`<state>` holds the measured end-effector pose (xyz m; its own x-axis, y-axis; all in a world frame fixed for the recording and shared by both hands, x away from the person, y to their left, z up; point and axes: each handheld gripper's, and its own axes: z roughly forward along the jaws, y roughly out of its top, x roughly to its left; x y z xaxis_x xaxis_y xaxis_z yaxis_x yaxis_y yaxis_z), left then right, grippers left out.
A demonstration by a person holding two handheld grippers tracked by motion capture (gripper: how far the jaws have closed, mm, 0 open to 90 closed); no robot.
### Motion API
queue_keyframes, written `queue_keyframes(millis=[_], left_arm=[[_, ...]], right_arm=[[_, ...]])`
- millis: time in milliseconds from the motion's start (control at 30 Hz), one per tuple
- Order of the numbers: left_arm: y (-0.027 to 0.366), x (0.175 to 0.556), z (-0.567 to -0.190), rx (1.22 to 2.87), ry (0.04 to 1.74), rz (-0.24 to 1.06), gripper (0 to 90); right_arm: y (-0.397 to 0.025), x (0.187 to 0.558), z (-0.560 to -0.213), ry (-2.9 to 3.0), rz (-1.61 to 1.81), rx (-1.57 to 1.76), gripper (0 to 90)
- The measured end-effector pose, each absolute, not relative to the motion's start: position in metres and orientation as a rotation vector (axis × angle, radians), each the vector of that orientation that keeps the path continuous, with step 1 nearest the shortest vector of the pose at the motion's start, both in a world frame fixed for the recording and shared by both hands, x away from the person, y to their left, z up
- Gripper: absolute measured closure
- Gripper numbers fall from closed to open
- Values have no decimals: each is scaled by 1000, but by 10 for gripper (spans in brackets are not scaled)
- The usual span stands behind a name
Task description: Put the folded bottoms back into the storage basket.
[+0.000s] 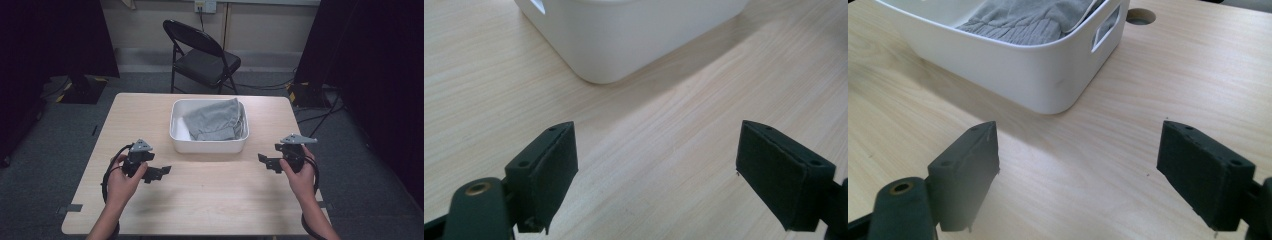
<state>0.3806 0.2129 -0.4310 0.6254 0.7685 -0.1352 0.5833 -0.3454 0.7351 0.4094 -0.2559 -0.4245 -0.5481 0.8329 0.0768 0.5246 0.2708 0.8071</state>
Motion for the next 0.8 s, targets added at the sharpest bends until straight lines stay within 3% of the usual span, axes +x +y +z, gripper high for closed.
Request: queue_keyframes(millis=[800], left_arm=[[233, 368, -454, 2075, 1095, 288, 168]], right_arm=[[-270, 387, -452, 2214, 1167, 1250, 165]])
